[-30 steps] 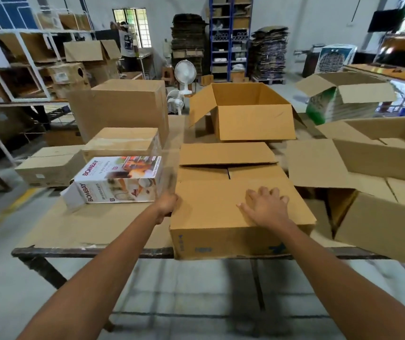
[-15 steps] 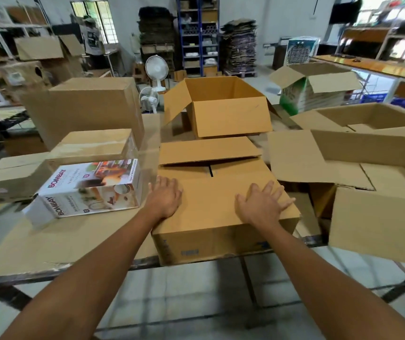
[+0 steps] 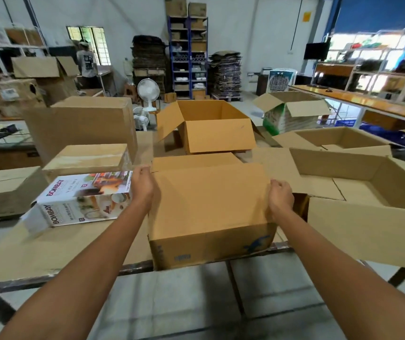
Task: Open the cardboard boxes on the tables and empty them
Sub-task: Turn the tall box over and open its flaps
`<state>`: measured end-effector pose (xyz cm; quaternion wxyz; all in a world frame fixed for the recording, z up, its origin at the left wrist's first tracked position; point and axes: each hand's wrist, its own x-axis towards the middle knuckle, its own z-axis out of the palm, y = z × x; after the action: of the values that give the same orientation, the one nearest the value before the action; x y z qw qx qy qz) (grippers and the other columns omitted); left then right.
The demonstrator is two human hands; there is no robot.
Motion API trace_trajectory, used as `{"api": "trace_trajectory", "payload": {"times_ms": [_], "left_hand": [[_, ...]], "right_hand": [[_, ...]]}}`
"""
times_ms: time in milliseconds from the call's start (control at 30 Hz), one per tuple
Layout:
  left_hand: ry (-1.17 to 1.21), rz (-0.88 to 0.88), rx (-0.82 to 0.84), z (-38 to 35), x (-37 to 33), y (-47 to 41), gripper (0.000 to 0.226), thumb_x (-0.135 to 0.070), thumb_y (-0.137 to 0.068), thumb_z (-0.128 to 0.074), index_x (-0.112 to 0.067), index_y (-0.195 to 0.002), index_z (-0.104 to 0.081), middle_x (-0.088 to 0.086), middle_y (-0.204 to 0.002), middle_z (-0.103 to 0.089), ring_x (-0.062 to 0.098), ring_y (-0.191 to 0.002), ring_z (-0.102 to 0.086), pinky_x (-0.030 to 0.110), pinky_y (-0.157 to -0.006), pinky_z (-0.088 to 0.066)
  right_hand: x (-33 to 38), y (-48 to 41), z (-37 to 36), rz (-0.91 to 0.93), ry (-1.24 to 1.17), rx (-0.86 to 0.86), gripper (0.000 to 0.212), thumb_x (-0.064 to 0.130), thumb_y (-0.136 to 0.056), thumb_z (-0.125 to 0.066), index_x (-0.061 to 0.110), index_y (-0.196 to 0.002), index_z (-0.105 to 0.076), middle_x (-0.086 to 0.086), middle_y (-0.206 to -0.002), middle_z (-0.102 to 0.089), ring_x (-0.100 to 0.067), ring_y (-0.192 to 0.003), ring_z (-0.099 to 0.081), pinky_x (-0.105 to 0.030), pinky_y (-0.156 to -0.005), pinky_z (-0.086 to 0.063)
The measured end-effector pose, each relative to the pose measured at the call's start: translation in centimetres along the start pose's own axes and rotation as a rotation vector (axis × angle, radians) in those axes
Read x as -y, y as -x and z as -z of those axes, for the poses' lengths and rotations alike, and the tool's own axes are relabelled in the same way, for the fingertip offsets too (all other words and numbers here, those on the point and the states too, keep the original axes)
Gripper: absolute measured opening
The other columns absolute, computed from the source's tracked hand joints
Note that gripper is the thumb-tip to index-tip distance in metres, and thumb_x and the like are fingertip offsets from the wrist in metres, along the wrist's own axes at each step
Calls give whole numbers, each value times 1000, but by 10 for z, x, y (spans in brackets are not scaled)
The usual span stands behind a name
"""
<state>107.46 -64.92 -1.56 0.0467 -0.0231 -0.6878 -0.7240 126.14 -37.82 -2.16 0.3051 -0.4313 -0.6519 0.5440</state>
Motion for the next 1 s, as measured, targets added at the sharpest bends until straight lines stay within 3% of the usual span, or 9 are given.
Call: {"api": "trace_trajectory", "payload": {"times_ms": [133, 233, 333, 433, 500, 567, 667, 800, 1000], "left_hand": [[411, 292, 143, 24, -12, 7, 50, -40, -103, -39, -21, -67, -67, 7, -78, -63, 22, -70, -61, 31, -67, -51], [487, 333, 327, 48, -22, 21, 56, -49, -100, -36, -10, -119, -72, 11, -96, -65, 22, -82, -62, 34, -72, -52], [412, 356, 537, 61, -32, 54, 56, -41, -101, -34, 0, -126, -63, 25, -118, -68, 36, -106, -67, 45, -94, -48], [-10, 308, 687, 66, -22, 81, 50, -40, -94, -46, -8, -128, -63, 19, -133, -62, 31, -125, -55, 50, -102, -38], [-499, 156, 607, 58, -10, 93, 53, -44, -83, -61, -17, -129, -64, 8, -138, -60, 16, -117, -56, 37, -88, -41], [-837, 18, 542, 46, 3, 110, 66, -46, -85, -67, -8, -138, -55, 12, -141, -55, 24, -119, -55, 31, -93, -41], [-1246, -76, 580, 36, 40, 137, 86, -74, -80, -36, -13, -140, -48, 17, -147, -46, 33, -135, -39, 39, -109, -33], [-1336, -54, 466, 33, 65, 170, 63, -57, -103, -27, -25, -158, -20, 5, -168, 1, 29, -154, 5, 58, -118, -12], [-1361, -137, 390, 29, 64, 177, 57, -56, -104, -27, -24, -150, -36, 5, -165, -15, 28, -152, -9, 55, -118, -14]], "right_hand": [[4, -5, 22, -148, -299, 16, 38, 37, -102, -42, 11, -103, -69, -7, -103, -72, -21, -83, -60, -37, -76, -47], [6, -6, 39, -217, -405, 104, 30, 32, -102, -43, 15, -85, -60, -2, -70, -64, -15, -57, -53, -29, -54, -42], [-1, -9, 66, -265, -283, 282, 24, 27, -100, -45, 20, -79, -55, 4, -52, -55, -11, -46, -45, -23, -43, -36], [-9, -16, 84, -276, -85, 512, 17, 30, -96, -55, 15, -94, -62, -5, -81, -69, -18, -67, -64, -32, -62, -56], [-12, -13, 84, -155, 113, 605, 17, 29, -97, -57, 14, -96, -66, -6, -85, -67, -18, -68, -61, -31, -63, -50], [-22, -8, 80, 71, 346, 639, 14, 27, -95, -61, 15, -98, -67, -5, -90, -63, -18, -69, -57, -30, -59, -45], [-53, -5, 77, 447, 815, 710, 37, 38, -91, -64, 21, -124, -65, -1, -122, -61, -21, -107, -59, -36, -87, -50], [-86, 3, 77, 632, 990, 711, 59, 48, -98, -50, 23, -150, -41, -3, -157, -29, -29, -139, -36, -49, -112, -38], [-97, -5, 81, 699, 971, 662, 56, 56, -99, -41, 23, -145, -44, -2, -153, -35, -26, -143, -31, -58, -114, -30]]}}
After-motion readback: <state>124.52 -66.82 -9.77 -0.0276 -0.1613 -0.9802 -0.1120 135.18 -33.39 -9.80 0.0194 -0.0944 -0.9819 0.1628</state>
